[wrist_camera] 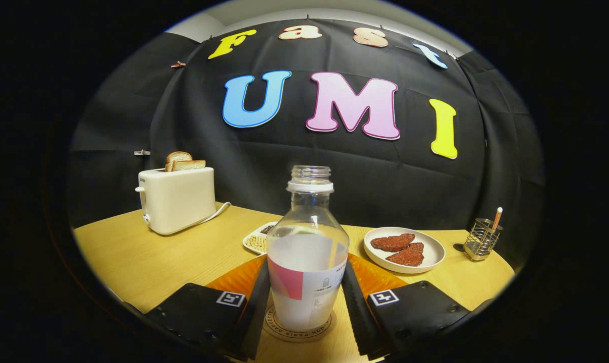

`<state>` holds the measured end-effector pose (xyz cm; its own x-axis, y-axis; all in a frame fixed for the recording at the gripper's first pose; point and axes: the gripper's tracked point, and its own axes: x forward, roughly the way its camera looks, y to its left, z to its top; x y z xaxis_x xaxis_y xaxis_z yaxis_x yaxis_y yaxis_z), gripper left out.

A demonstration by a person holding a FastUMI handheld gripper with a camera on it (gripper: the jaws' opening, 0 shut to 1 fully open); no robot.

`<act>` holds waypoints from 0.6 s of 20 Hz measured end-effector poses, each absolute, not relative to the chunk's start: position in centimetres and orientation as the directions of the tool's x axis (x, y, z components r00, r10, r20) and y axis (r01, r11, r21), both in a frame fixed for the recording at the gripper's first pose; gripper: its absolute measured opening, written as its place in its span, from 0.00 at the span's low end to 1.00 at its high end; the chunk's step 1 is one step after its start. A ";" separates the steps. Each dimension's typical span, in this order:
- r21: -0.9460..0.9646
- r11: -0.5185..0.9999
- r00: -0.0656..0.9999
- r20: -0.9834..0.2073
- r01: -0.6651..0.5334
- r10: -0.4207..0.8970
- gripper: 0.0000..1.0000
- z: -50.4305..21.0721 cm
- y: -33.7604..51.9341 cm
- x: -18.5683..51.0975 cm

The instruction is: Take the bottle from table, then pour the juice into the cup, finally place the bottle on the coaster

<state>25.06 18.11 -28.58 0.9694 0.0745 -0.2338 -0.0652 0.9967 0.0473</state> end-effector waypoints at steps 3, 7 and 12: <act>0.070 0.995 0.966 -0.245 -0.067 0.082 0.77 -28.9 18.2 24.9; 0.091 0.992 0.952 -0.284 -0.092 0.115 0.97 -29.9 18.8 24.5; 0.085 0.992 0.950 -0.293 -0.089 0.110 0.98 -29.5 18.3 23.9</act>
